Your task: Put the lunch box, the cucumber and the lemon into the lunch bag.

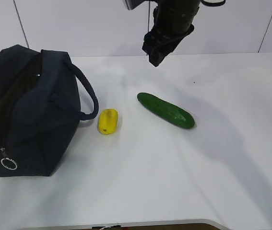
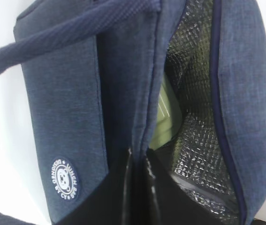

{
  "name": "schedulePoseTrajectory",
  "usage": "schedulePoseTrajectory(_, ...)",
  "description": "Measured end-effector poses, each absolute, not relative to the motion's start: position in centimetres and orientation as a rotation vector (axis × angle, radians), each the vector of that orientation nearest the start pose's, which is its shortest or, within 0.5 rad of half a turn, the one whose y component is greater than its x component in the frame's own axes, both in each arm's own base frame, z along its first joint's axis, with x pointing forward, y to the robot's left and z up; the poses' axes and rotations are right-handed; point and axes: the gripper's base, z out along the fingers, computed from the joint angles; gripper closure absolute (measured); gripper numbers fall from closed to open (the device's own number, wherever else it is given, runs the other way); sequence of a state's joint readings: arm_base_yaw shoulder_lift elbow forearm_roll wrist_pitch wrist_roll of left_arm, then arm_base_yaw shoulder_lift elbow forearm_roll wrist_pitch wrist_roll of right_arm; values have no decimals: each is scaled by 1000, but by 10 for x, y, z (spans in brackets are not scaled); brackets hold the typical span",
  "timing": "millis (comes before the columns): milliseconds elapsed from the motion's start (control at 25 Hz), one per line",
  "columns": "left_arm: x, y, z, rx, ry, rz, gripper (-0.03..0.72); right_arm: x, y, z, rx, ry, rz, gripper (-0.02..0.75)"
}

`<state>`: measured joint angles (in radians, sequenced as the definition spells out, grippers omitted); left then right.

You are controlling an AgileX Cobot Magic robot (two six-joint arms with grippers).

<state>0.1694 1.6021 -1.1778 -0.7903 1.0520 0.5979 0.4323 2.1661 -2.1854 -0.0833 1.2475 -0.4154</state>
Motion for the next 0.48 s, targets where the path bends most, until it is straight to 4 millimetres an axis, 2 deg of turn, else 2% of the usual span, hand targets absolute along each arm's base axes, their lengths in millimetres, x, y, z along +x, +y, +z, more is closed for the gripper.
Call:
schedulePoseTrajectory(320, 321, -2, 275, 107, 2591, -813, 702, 448, 201, 237, -1228, 2576, -90, 258)
schedulePoseTrajectory(480, 321, -2, 275, 107, 2591, -813, 702, 451, 202, 218, -1247, 2611, -90, 258)
